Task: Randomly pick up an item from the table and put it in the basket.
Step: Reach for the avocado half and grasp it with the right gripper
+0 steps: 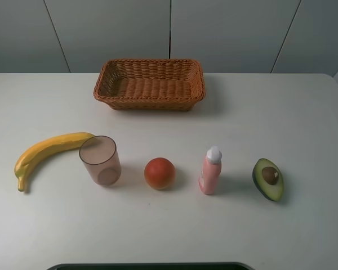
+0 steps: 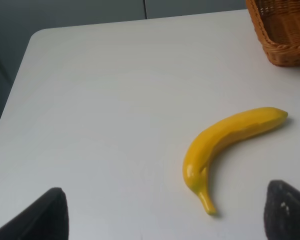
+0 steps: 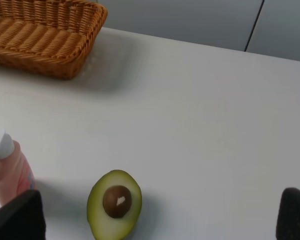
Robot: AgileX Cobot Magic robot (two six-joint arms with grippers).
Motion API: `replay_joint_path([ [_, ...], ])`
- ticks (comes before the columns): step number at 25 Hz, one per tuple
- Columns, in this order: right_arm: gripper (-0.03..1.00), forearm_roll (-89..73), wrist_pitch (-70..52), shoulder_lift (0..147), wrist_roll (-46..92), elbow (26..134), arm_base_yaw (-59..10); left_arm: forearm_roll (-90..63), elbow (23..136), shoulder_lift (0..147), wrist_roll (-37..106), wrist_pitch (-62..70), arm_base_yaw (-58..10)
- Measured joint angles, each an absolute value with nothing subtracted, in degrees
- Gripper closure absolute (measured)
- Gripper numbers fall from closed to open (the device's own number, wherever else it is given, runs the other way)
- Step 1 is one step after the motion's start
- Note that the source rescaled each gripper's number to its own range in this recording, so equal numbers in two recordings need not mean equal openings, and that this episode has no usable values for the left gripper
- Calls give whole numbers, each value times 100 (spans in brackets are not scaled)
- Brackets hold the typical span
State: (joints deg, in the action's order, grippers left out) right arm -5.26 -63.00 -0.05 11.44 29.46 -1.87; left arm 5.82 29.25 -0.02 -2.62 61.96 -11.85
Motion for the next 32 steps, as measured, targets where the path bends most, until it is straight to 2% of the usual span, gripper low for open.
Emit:
replay_joint_path([
  [5,-3,-467,-6360,755,976,3641,-187,582,2925,-2,-262,6196,-1185],
  [12,-3,-360,-6490,3445,742,5296,-187,582,2925,-2,-262,6196,-1185],
  [16,-3,-432,-6490,4896,488,5845,-187,582,2925,-2,-262,6196,-1185],
  [25,-3,-507,-6438,7461,200,5890,-187,582,2925,-2,-262,6196,-1185],
  [32,-3,-693,-5486,8148,223,5042,-187,582,2925,-2,-262,6196,-1185],
])
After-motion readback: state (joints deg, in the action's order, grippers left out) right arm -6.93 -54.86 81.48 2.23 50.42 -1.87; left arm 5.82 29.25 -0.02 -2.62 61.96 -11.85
